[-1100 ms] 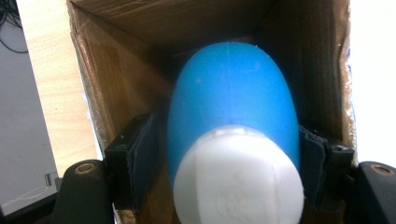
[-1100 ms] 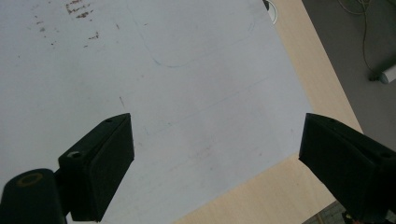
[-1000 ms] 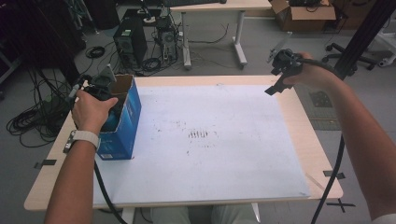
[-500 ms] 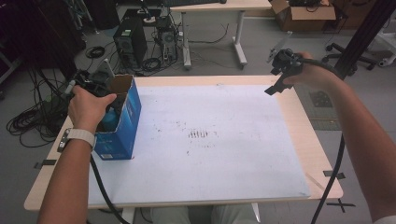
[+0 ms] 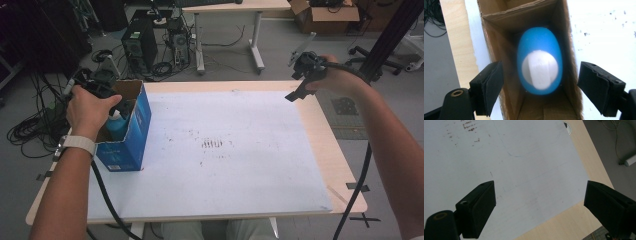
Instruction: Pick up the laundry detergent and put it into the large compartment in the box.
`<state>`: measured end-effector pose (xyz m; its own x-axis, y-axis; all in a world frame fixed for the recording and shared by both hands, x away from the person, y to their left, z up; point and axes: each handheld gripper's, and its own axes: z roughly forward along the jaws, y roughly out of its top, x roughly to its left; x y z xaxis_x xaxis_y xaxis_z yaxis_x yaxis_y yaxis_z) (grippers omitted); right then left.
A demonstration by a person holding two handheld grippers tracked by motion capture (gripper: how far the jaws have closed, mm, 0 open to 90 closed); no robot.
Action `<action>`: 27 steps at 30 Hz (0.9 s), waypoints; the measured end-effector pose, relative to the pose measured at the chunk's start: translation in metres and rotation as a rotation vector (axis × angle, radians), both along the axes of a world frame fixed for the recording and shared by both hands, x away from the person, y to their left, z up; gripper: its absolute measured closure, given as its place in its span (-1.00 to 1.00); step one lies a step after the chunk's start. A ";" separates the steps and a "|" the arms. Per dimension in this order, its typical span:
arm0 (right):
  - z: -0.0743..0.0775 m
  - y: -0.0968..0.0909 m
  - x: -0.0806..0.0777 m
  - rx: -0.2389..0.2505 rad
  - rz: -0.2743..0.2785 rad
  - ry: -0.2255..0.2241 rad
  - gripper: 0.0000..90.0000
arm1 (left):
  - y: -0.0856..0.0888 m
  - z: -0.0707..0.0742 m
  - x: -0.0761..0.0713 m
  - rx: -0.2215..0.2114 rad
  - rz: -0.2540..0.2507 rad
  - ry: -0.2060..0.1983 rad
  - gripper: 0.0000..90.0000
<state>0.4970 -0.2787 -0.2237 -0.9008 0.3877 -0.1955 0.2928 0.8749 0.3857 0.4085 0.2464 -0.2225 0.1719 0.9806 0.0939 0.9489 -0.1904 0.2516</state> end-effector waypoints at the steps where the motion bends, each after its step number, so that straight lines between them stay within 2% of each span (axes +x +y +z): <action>1: 0.000 0.000 0.000 0.001 0.000 0.000 -0.77 | -0.001 0.003 -0.001 -0.003 -0.009 -0.002 -0.54; 6: 0.002 0.001 -0.002 0.004 0.001 -0.003 -0.77 | -0.005 0.016 -0.007 -0.013 -0.042 -0.014 -0.56; 7: 0.002 0.001 -0.002 0.003 0.002 -0.003 -0.77 | -0.006 0.019 -0.009 -0.029 -0.054 -0.019 -0.56; 12: 0.004 -0.001 -0.004 0.006 0.000 -0.007 -0.77 | -0.014 0.030 -0.017 -0.032 -0.117 -0.036 -0.57; 21: 0.007 0.000 -0.007 0.005 0.002 -0.013 -0.76 | -0.031 0.040 -0.029 -0.041 -0.195 -0.058 -0.57; 27: 0.008 0.001 -0.009 0.004 0.003 -0.014 -0.77 | -0.046 0.047 -0.037 -0.031 -0.257 -0.068 -0.57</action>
<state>0.4881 -0.2777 -0.2152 -0.8991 0.3856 -0.2070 0.2844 0.8743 0.3933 0.3719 0.1999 -0.1753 0.4096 0.9084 0.0840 0.8513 -0.4137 0.3228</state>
